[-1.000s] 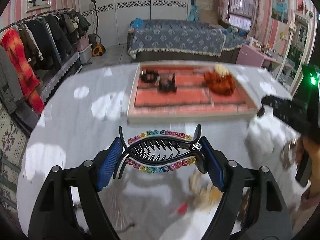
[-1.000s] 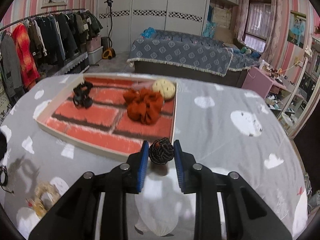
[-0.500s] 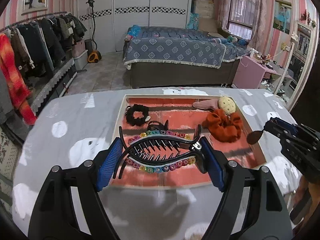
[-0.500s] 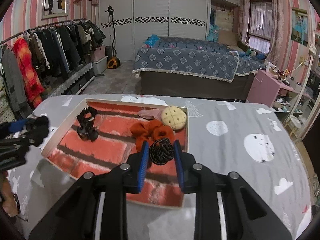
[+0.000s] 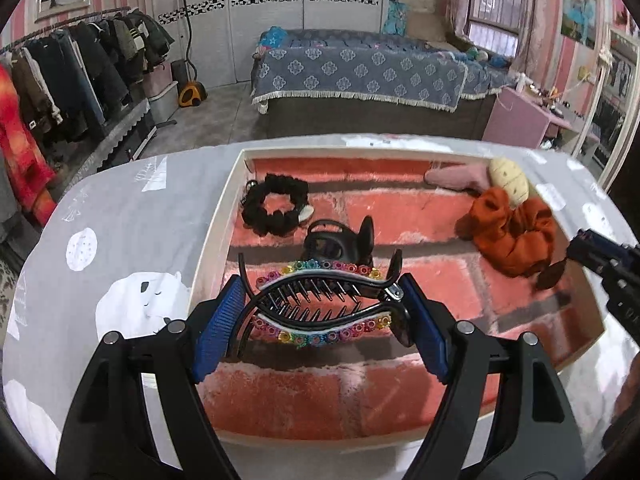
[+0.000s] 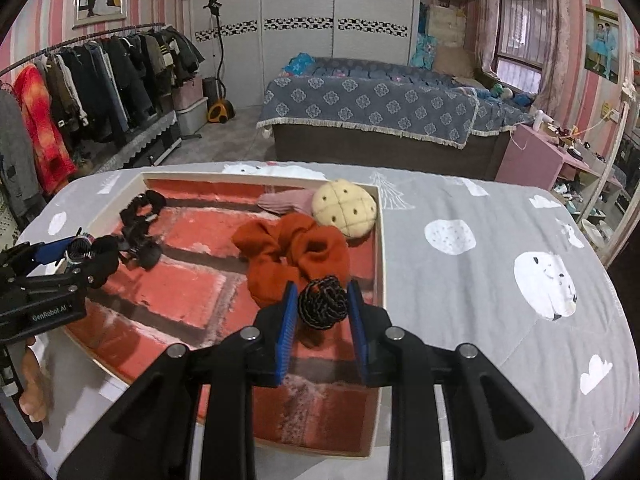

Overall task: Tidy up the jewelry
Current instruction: 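Carry both items over the tray and open both tools to release them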

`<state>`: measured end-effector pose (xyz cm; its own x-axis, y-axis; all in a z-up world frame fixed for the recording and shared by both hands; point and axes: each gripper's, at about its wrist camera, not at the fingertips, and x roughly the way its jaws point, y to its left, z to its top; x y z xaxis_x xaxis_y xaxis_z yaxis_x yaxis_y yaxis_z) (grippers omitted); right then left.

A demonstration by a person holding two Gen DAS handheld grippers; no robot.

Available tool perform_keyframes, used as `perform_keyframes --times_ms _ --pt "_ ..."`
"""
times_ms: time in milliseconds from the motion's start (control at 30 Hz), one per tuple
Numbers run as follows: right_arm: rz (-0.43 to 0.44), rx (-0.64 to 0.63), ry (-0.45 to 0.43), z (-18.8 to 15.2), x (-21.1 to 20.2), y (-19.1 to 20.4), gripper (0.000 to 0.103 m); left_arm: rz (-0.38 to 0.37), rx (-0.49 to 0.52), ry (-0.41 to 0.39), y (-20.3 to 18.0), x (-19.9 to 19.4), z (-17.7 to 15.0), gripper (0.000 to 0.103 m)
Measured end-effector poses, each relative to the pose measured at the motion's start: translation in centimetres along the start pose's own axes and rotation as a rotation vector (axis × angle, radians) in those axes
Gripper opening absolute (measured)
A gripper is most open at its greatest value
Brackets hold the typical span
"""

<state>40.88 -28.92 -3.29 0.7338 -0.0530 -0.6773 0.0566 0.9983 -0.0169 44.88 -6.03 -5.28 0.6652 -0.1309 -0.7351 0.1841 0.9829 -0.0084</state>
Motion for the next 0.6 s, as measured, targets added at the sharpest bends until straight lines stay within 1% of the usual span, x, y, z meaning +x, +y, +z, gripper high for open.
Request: perform_keyframes --times_ms 200,333,600 --pt "-0.009 -0.012 0.032 -0.9 0.4 0.4 0.026 0.001 -0.003 0.03 0.6 1.1 -0.7 0.076" --pt "-0.019 -0.02 0.058 -1.5 1.2 0.6 0.026 0.004 -0.006 0.036 0.9 1.7 -0.7 0.076" --pt "-0.022 -0.027 0.076 -2.0 2.4 1.1 0.026 0.018 -0.002 0.049 1.0 2.8 -1.0 0.076"
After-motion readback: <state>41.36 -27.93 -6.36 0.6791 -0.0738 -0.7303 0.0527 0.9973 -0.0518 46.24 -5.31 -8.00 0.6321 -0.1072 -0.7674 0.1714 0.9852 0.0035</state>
